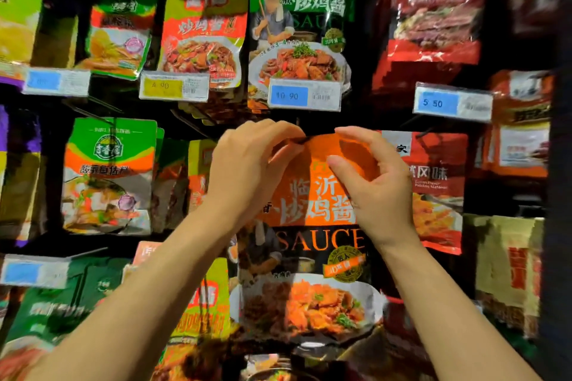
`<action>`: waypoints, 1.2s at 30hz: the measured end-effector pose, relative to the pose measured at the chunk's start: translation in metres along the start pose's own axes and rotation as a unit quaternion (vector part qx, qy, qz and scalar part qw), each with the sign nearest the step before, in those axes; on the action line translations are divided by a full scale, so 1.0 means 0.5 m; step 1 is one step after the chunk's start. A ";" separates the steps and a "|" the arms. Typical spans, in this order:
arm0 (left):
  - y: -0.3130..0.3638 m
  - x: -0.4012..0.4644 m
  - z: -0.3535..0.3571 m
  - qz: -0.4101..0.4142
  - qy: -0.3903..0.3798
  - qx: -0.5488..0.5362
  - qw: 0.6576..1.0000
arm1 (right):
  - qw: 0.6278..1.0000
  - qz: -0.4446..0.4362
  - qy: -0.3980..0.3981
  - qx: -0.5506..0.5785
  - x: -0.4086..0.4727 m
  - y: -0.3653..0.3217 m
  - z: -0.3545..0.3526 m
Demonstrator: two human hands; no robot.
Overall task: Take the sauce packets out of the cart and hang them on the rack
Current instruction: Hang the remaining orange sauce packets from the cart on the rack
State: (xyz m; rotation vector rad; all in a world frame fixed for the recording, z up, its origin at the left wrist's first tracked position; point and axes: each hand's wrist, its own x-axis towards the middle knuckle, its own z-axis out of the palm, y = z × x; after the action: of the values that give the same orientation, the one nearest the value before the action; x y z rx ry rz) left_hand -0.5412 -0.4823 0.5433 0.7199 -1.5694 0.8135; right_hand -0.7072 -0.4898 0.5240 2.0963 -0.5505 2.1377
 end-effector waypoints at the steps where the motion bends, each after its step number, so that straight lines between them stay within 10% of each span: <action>1: -0.006 0.000 0.009 0.004 0.008 0.026 1.000 | 1.000 0.010 0.003 -0.002 0.006 0.006 0.002; 13: -0.094 -0.089 0.080 -0.119 -0.090 -0.043 0.988 | 0.966 0.178 0.152 0.107 0.099 0.098 0.063; 25: -0.100 -0.112 0.103 -0.145 -0.084 -0.024 0.986 | 0.969 0.201 0.120 0.076 0.091 0.146 0.084; 31: -0.110 -0.136 0.127 -0.134 -0.083 0.023 0.987 | 0.987 0.079 0.008 -0.141 0.029 0.126 0.071; 36: -0.109 -0.158 0.130 -0.069 -0.099 0.014 0.993 | 0.920 -0.014 -0.098 -0.380 -0.065 0.126 0.047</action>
State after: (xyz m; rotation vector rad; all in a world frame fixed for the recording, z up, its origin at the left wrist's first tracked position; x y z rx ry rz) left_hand -0.5223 -0.5658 0.4654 0.9421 -1.6653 0.6788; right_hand -0.7035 -0.5501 0.4802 1.8208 -1.1380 1.3498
